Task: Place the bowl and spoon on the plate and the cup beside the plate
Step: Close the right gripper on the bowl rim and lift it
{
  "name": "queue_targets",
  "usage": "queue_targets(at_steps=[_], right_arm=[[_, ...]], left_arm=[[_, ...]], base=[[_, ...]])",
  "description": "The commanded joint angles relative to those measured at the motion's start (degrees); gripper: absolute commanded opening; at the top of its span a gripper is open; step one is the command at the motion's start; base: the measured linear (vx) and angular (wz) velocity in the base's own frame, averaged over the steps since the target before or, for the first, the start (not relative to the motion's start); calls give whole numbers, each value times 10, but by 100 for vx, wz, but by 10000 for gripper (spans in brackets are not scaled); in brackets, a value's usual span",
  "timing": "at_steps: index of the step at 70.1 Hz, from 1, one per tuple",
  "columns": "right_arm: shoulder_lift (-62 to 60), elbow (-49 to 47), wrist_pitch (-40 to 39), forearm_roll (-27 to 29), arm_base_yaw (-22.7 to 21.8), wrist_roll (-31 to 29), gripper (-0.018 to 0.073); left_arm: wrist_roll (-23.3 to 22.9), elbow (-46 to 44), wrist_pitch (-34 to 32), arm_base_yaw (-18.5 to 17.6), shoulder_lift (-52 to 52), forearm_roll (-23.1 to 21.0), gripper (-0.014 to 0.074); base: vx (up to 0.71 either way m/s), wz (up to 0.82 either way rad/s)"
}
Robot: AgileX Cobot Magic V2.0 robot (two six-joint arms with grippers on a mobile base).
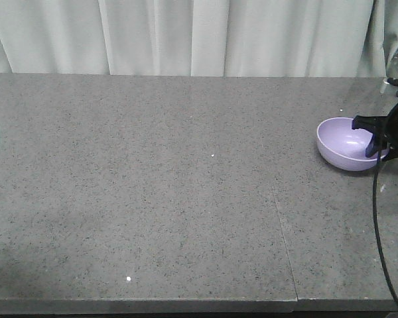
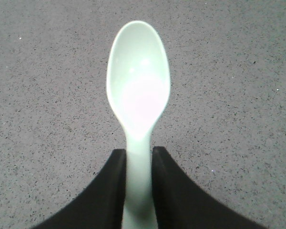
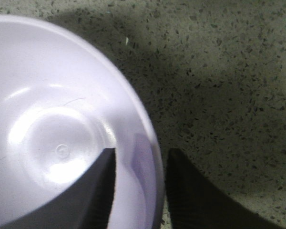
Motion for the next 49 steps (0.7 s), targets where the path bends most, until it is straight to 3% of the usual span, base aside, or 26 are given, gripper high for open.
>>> queue_targets(at_steps=[1, 15, 31, 49], right_arm=[[-39, -18, -20, 6, -3, -7, 115], [-47, -18, -23, 6, -3, -10, -10], [-92, -18, -9, 6, -3, -20, -7], [-161, -16, 70, 97, -1, -86, -3]], left_arm=[[-1, -15, -37, 3, -3, -5, 125], [-1, -15, -37, 3, -3, -5, 125], [-1, -15, -37, 3, -3, -5, 125], [-1, -15, -37, 3, -3, -5, 125]], base=[[0, 0], [0, 0], [0, 0], [0, 0]])
